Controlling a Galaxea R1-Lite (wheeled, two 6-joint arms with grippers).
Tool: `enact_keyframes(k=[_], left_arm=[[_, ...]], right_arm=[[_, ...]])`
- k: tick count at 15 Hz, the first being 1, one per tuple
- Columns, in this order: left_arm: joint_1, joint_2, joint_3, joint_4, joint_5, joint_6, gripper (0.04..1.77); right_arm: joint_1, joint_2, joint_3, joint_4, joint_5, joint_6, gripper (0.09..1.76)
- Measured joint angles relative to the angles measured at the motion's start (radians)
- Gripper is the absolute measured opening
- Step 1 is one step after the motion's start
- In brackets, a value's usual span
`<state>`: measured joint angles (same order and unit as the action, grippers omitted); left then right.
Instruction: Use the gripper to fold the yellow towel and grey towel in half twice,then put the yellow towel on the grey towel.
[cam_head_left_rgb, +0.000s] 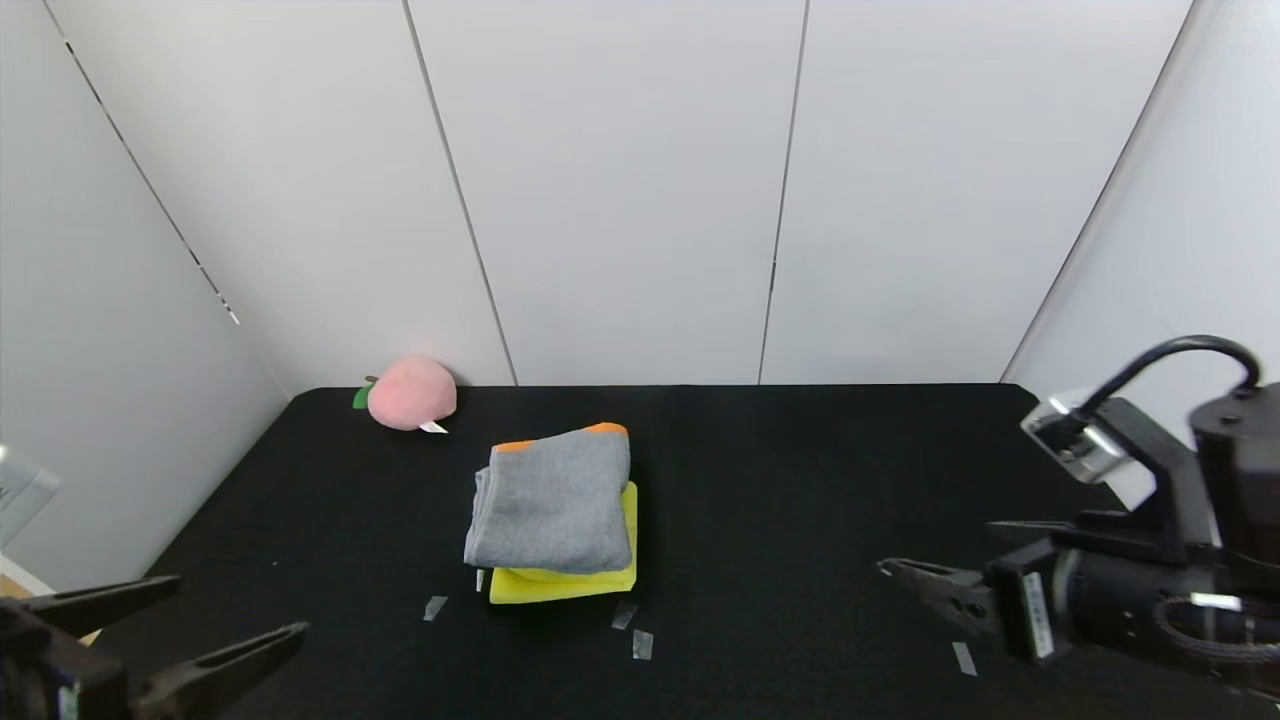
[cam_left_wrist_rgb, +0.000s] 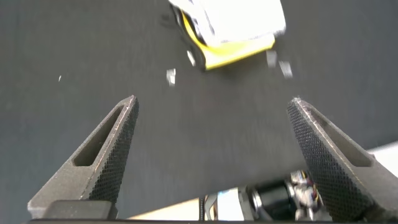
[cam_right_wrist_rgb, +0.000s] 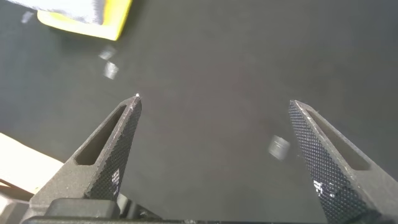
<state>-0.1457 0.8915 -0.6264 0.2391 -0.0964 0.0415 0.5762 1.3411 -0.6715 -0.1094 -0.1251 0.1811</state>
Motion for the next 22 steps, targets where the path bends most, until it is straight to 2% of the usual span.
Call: enact_keyframes(k=[4, 7, 12, 16, 19, 22], left_arm=[[-0.002, -0.196, -0.004, 0.139, -0.003, 0.025, 1.71], [-0.004, -0.311, -0.035, 0.24, -0.003, 0.034, 1.71], [-0.004, -0.474, -0.148, 0.441, -0.006, 0.049, 1.71], [0.004, -0.568, -0.234, 0.548, 0.007, 0.044, 1.72], [0.015, -0.599, -0.319, 0.647, 0.063, 0.003, 1.72], [0.107, -0.616, -0.369, 0.66, 0.067, 0.003, 1.72]], right_arm=[[-0.08, -0.254, 0.13, 0.012, 0.005, -0.047, 1.7], [-0.109, -0.409, 0.168, 0.085, 0.006, -0.053, 1.7], [-0.164, -0.653, 0.164, 0.29, -0.013, -0.055, 1.7], [-0.274, -0.796, 0.116, 0.433, -0.051, -0.056, 1.7], [-0.39, -0.89, 0.083, 0.529, -0.071, -0.055, 1.7], [-0.476, -0.997, 0.076, 0.606, -0.065, -0.055, 1.7]])
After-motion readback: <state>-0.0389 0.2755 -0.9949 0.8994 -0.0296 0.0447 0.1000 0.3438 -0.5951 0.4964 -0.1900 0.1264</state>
